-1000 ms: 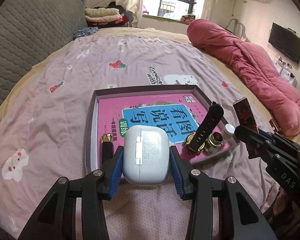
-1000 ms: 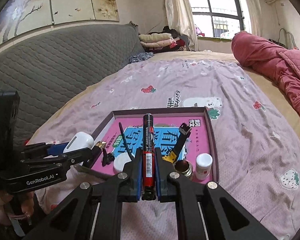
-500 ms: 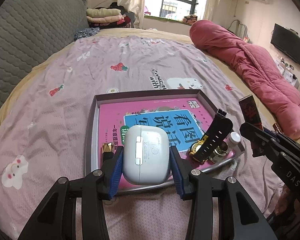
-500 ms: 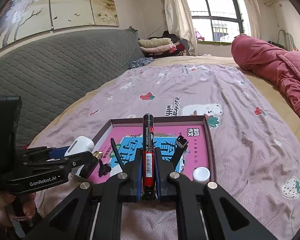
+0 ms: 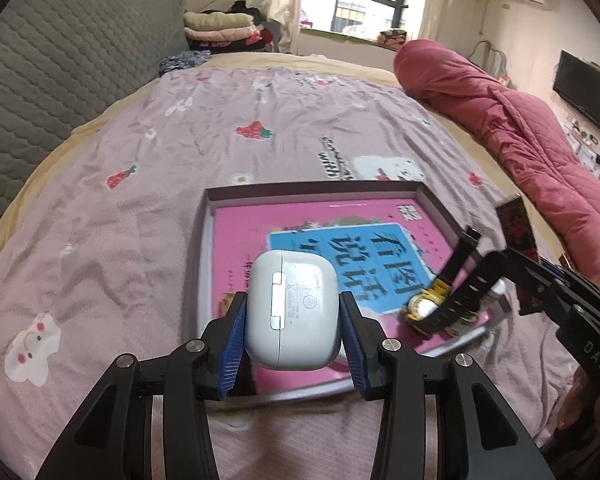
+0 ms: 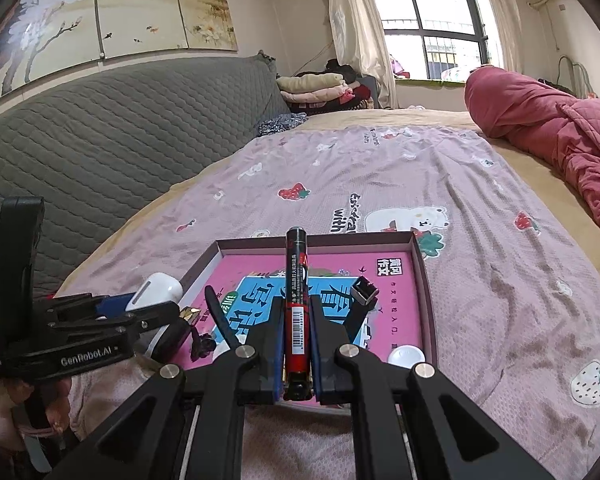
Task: Organize rigid objects
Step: 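Lower the earbud case beside the lipstick while the right tool lowers the lighter beside the watch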
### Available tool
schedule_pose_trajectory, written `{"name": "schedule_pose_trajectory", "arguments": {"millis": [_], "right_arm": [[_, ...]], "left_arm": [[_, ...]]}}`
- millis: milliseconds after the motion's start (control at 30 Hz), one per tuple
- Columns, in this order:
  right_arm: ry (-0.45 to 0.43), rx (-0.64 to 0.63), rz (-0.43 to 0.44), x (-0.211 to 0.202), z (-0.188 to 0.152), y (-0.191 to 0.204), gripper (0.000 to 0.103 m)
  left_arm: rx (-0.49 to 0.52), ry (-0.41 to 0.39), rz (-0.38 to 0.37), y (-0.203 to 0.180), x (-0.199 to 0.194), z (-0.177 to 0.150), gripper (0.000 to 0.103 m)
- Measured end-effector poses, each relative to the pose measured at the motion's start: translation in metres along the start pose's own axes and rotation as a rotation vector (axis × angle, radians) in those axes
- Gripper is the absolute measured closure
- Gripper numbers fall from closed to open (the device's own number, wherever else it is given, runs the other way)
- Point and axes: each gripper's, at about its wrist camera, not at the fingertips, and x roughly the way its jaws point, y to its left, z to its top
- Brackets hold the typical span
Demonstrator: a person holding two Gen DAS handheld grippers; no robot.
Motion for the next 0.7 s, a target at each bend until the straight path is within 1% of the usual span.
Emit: {"name": "schedule_pose_trajectory", "arguments": {"millis": [200, 367, 533, 700], "right_arm": [[0.019, -0.002, 0.001, 0.012, -0.001, -0.002, 0.092], [0.055, -0.007, -0.003, 0.024, -0.006, -0.004, 0.092], [0.078, -0.018, -0.005, 0.031, -0.013, -0.004, 0.092], [0.101, -0.022, -0.01, 0.039, -0.019, -0.005, 0.092]], "left_arm": [[-0.036, 0.005, 0.033, 0.023, 0.009, 0.005, 0.058], [-0.048, 0.023, 0.049, 0.032, 0.02, 0.001, 0.058], [-0.044, 0.05, 0.051, 0.031, 0.031, -0.009, 0.058], [-0.033, 0.059, 0.042, 0.025, 0.037, -0.016, 0.058]]}}
